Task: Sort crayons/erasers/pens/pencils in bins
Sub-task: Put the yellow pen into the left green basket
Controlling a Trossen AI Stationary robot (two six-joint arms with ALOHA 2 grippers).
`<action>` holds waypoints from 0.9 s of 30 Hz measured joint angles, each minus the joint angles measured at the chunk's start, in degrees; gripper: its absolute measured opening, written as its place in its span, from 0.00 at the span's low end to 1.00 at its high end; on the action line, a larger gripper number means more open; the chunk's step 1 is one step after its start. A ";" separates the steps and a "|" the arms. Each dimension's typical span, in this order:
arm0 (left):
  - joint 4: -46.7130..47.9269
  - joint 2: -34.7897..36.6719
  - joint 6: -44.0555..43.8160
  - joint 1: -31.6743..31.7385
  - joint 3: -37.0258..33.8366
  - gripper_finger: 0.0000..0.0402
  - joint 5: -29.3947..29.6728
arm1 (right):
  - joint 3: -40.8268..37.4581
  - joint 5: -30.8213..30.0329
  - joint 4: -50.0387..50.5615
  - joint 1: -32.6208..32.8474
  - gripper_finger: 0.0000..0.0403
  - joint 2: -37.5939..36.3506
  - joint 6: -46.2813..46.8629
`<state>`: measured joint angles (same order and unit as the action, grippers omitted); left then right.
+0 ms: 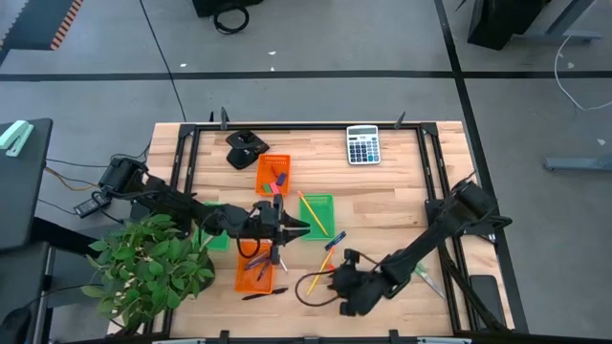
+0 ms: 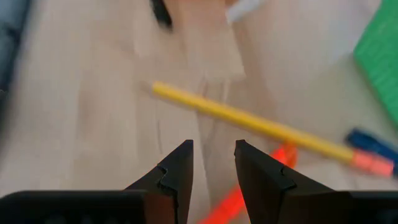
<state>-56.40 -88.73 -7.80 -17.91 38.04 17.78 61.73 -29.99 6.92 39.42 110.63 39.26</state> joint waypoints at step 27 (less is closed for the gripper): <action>2.77 0.01 2.59 0.13 1.18 0.21 -0.01 | 6.30 -1.14 21.73 14.71 0.31 -4.65 6.99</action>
<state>-53.63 -88.73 -5.21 -17.78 39.22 17.77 68.03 -31.14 28.65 54.13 105.97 46.25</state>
